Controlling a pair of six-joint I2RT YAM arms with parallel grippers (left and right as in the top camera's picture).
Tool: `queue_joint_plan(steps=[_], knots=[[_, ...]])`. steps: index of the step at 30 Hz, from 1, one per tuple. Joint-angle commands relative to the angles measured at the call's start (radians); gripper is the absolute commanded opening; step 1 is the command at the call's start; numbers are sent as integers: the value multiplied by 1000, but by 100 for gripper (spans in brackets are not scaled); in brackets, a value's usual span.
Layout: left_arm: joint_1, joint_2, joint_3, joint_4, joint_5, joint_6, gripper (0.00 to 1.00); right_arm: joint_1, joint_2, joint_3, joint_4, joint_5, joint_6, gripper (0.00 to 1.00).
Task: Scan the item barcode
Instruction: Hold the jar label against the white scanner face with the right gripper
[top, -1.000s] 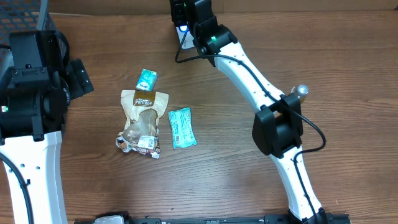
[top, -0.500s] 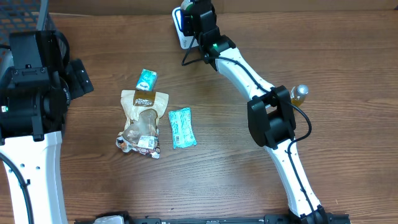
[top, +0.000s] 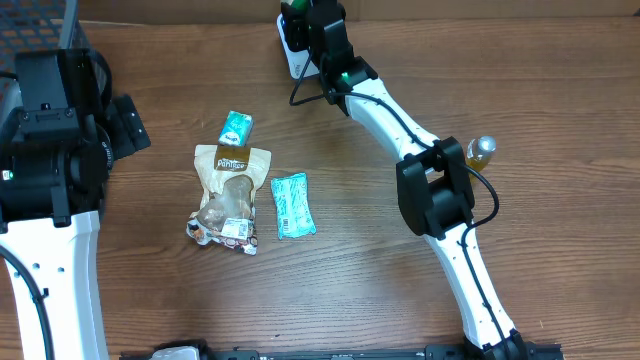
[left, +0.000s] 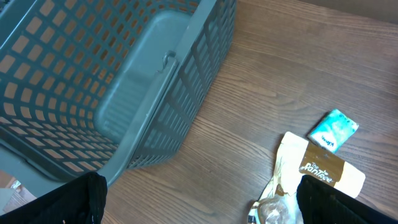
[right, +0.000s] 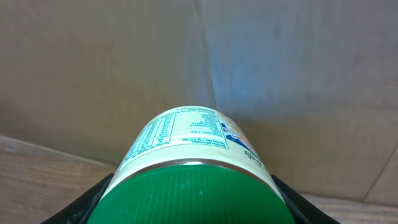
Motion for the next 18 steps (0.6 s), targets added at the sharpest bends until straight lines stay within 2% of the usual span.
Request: queue_joint_plan(steps=[1,18], knots=[[0,2,19,2,-10,7,100,-2,43,1,21,-6,1,13],[0,2,20,2,-10,7,99,-2,107,1,45,-6,29,13]])
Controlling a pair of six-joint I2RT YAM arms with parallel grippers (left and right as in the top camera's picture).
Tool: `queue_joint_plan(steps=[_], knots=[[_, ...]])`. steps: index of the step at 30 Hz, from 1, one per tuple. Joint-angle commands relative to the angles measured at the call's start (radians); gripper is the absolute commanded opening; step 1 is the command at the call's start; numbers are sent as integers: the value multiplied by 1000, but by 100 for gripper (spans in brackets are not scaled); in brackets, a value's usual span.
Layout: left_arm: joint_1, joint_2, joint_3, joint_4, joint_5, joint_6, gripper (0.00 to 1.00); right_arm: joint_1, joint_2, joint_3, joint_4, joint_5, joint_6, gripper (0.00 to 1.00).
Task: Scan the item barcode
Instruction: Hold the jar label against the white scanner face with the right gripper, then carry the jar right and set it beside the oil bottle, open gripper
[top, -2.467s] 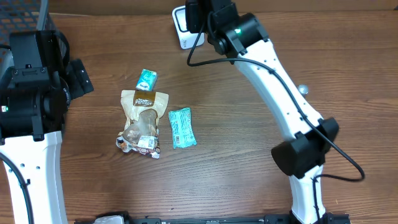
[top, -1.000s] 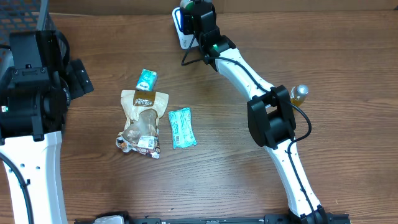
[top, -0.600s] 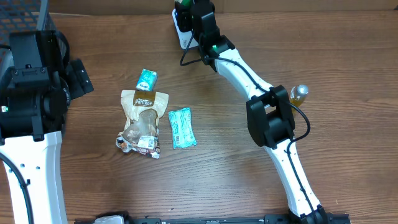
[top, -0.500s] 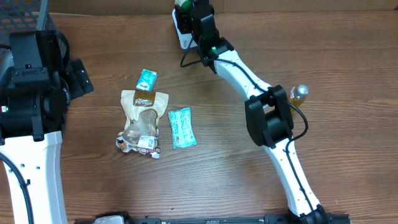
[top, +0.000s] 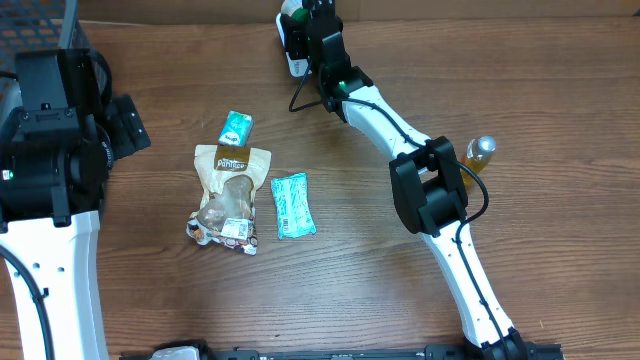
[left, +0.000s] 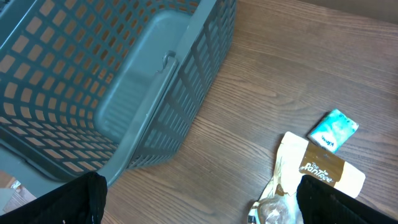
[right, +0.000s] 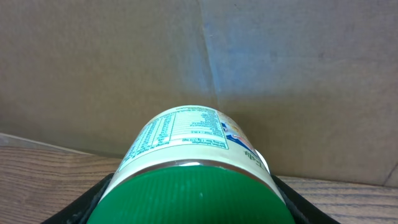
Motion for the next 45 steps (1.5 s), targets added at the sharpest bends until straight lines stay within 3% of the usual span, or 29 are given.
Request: queue_joint_plan(steps=[1,4,8,15,23,28,33,42,44,45], knots=[[0,2,19,2,-10,7,100,-2,44,2,-16,-5,5,13],[0,2,20,2,-10,7,100,-2,32,4,-19,-3,-4,8],[0,2,20,2,-10,7,99,-4,-42,4,-91,35,-6,8],[0,2,19,2,-10,7,100,-7,-290,4,-292,63,-6,9],[0,2,19,2,-10,7,100,-12,-522,4,-882,61,15,9],[0,2,19,2,-9,7,100,-14,-522,-3,-1277,59,90,21],[0,2,19,2,-10,7,100,-15,-484,-35,-1542,59,163,22],[0,2,20,2,-10,7,100,-15,-480,-291,-1541,55,191,27],[0,2,20,2,-10,7,99,-15,-480,-349,-1505,55,191,35],[0,2,20,2,-10,7,99,-15,-480,-374,-1485,55,190,44]])
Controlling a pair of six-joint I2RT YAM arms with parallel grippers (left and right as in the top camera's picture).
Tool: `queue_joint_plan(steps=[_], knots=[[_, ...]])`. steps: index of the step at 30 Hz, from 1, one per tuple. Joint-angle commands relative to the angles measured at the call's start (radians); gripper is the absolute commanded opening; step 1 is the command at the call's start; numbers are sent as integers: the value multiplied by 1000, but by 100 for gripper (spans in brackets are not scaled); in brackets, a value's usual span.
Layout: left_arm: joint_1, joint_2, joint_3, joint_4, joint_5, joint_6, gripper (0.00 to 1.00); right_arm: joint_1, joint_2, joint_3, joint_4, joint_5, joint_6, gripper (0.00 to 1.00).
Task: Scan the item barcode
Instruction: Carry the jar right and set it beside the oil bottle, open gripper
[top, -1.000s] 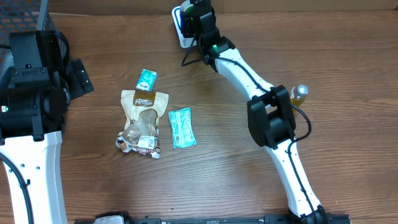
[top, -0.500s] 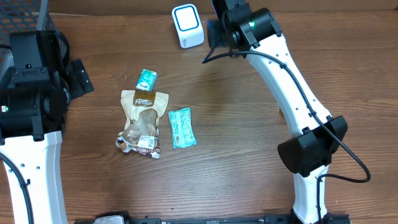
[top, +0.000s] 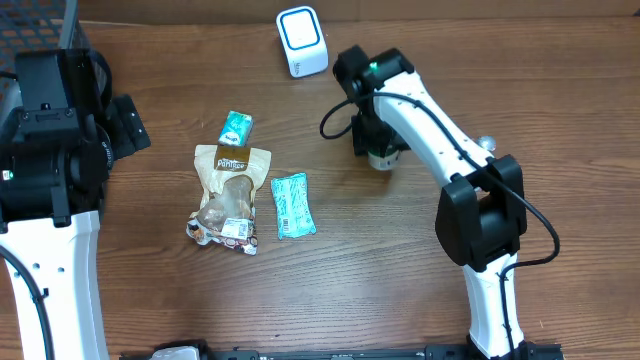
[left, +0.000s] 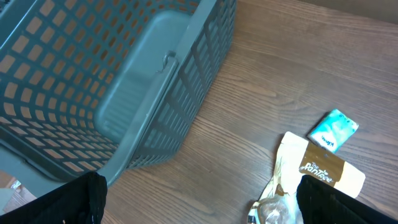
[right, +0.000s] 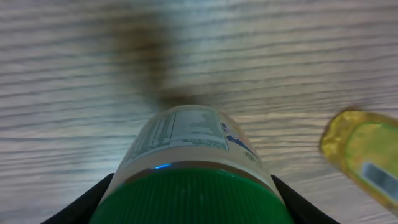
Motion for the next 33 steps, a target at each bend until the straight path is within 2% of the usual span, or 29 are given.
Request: queue_joint_plan(steps=[1,4,8,10,16,22,26,29,30,31,32,33], knots=[[0,2,20,1,-9,7,100,-8,-14,-82,48,5,22,51],[0,2,20,1,-9,7,100,-8,-14,-137,92,6,22,55],[0,2,20,1,-9,7,99,-8,-14,-146,96,7,20,70],[0,2,20,1,-9,7,100,-8,-15,-145,89,18,18,100],[0,2,20,1,-9,7,100,-8,-16,-95,22,48,18,100],[0,2,19,1,-9,7,100,-7,-16,114,-118,89,19,100],[0,2,20,1,-9,7,100,-7,-16,229,-164,-4,18,100],[0,2,20,1,-9,7,100,-7,-16,235,-158,-141,17,100],[0,2,20,1,-9,7,100,-7,-15,232,-155,-192,12,96],[0,2,20,1,-9,7,100,-7,-14,227,-150,-229,10,89],[0,2,19,1,-9,7,100,-6,-14,222,-144,-258,10,74],[0,2,20,1,-9,7,99,-5,-14,220,-141,-281,10,54]])
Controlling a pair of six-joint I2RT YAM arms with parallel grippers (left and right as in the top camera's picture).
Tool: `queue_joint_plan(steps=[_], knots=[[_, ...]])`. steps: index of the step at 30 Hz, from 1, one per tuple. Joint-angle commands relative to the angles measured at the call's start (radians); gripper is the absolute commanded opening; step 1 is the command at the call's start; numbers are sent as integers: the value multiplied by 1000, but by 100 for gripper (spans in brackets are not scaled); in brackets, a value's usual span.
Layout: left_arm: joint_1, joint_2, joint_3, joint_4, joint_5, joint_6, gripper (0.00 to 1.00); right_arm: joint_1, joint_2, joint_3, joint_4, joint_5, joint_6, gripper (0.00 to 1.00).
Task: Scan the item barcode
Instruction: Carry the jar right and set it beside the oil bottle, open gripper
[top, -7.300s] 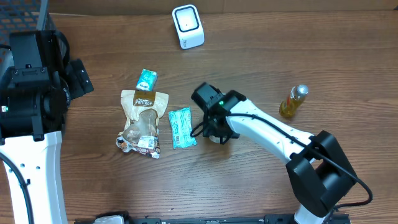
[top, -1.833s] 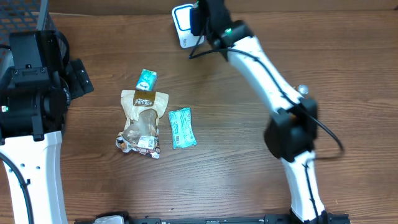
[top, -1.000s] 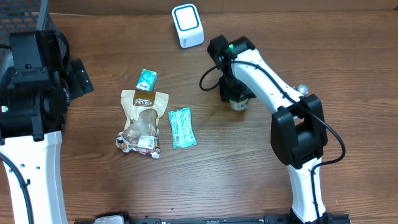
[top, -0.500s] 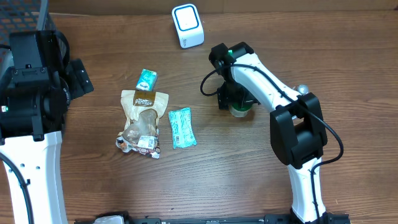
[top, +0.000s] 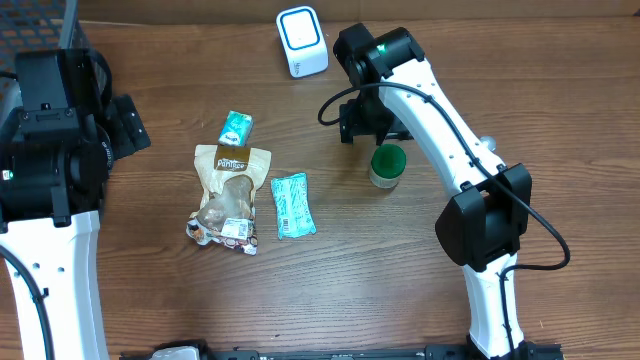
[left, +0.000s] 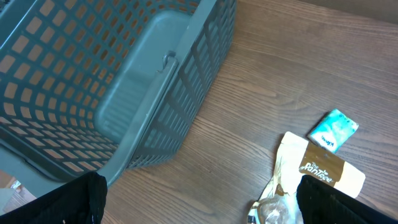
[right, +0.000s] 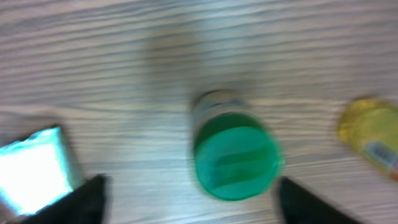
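Note:
A jar with a green lid (top: 386, 165) stands upright on the wooden table, free of any grip. My right gripper (top: 370, 125) hovers over it, open; in the right wrist view the green lid (right: 235, 155) lies blurred between the spread fingertips (right: 87, 196). The white barcode scanner (top: 301, 41) stands at the back edge. My left gripper (left: 199, 205) is open and holds nothing, up at the left beside a grey basket (left: 124, 81).
A small teal packet (top: 236, 127), a brown snack pouch (top: 228, 195) and a teal wrapper (top: 292, 205) lie left of the jar. A yellow bottle (right: 370, 134) stands to its right, mostly behind my right arm in the overhead view.
My right gripper was shut on the green-lidded jar low at the table. Now it is open and higher, and the jar stands alone on the wood.
My right gripper held the jar up at the back by the white scanner at the first two moments. Then it had the jar down on the table right of the teal wrapper. Now the jar is released there. The left arm has stayed still.

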Motion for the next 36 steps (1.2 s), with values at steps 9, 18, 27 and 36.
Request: queue_joint_plan(steps=[9,18,27,36], knots=[[0,2,20,2,-10,7,100,47,-14,-36,27,-171,-1,4],[0,2,20,2,-10,7,100,77,-14,-198,150,-92,3,6],[0,2,19,2,-10,7,100,-9,-14,-307,183,47,10,6],[0,2,19,2,-10,7,100,-140,-14,-307,211,35,63,7]])
